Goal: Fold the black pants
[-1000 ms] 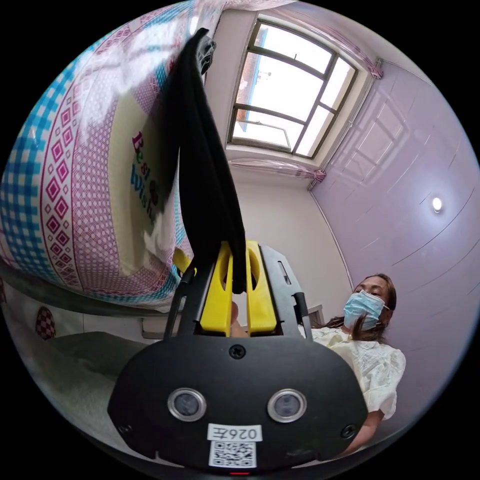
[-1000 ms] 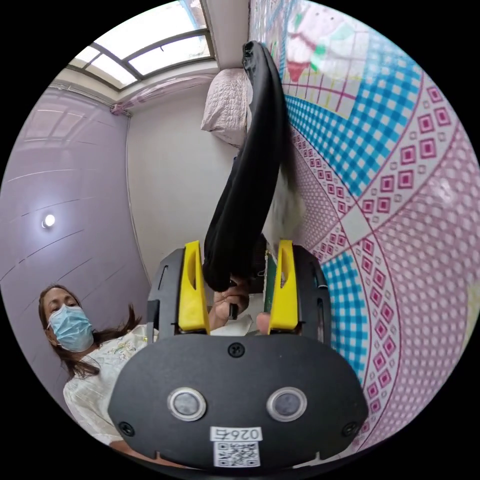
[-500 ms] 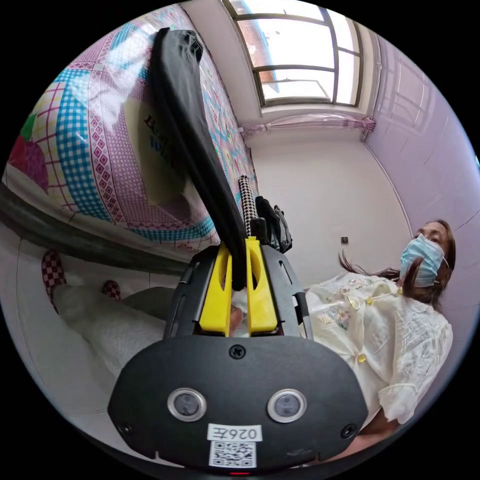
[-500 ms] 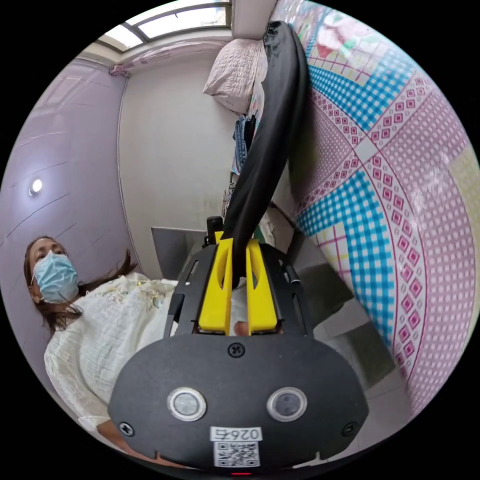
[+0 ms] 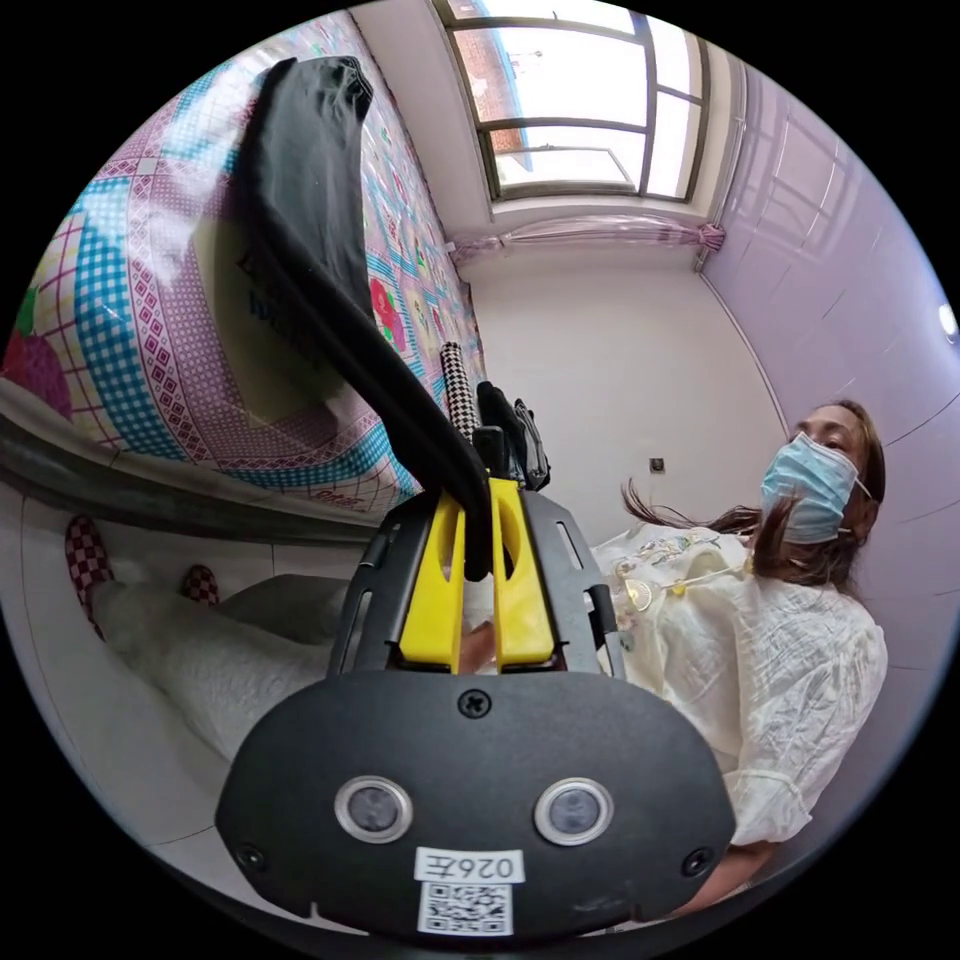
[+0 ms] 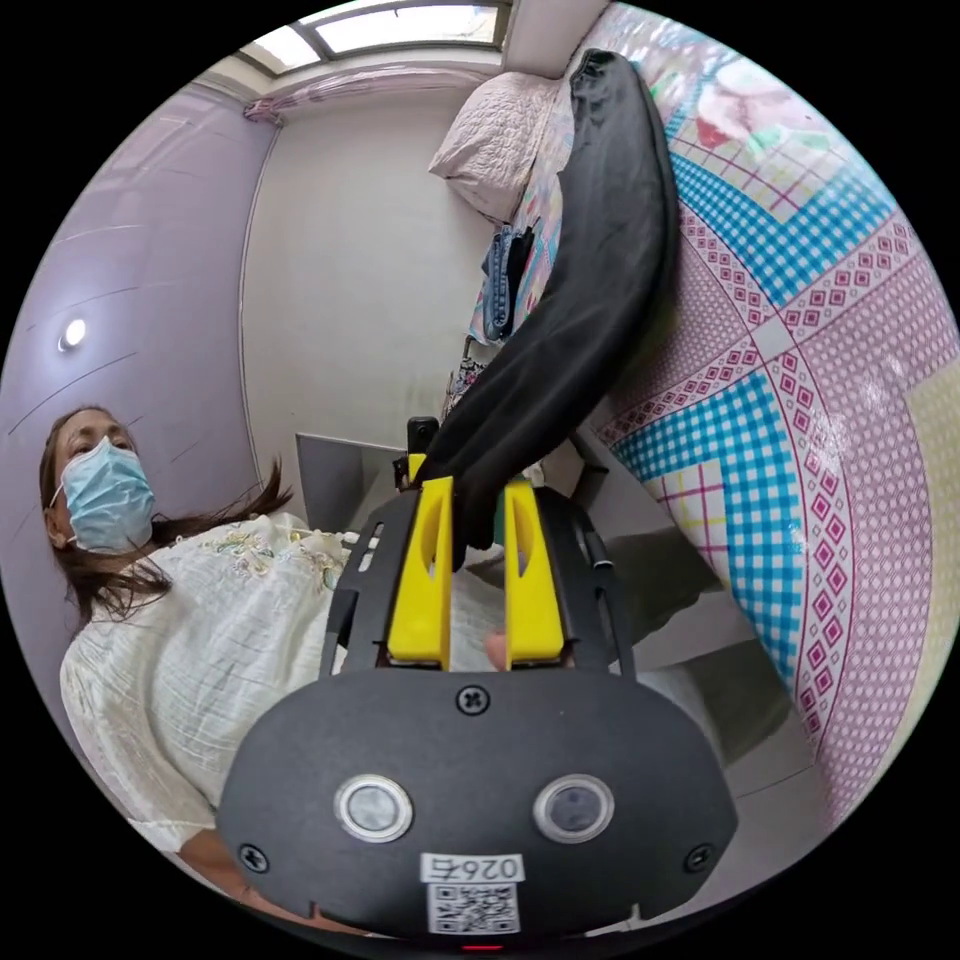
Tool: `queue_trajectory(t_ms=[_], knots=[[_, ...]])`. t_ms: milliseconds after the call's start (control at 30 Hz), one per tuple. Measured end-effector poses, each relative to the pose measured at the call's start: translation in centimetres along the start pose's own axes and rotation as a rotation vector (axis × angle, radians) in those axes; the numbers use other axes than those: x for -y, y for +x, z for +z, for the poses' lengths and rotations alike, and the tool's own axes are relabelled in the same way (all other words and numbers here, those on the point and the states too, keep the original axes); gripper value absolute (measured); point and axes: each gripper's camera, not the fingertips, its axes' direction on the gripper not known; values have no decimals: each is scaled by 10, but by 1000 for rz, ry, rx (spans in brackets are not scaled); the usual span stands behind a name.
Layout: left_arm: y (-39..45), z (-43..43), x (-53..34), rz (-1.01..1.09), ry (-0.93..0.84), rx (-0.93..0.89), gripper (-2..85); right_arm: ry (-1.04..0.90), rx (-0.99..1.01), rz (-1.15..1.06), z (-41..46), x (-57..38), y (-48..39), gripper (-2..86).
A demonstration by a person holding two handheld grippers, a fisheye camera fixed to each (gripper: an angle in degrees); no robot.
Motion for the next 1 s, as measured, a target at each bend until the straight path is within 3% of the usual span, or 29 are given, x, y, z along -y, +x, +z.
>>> queue_trajectory(t_ms=[167,267,367,433,533,700,1000], knots=[[9,1,5,-5,-1,-77,46,55,48,137,-1,-2,34,197],[12,2,7,-13,-5,-96,47,76,149,187,4,-5,54,208],[16,4,7,-31,-35,-54,47,69,358,159,13,-4,70,59],[19,3,5,-43,-37,-33,47,58,441,162,14,-5,75,31],[25,6,2,-65,-55,41,47,26,318,152,6,-6,65,18],[33,7,10,-92,-18,5,49,-22,155,92,-14,17,34,10],[78,-14,80,48,-8,4,49,11,131,-26,-38,87,-4,7]])
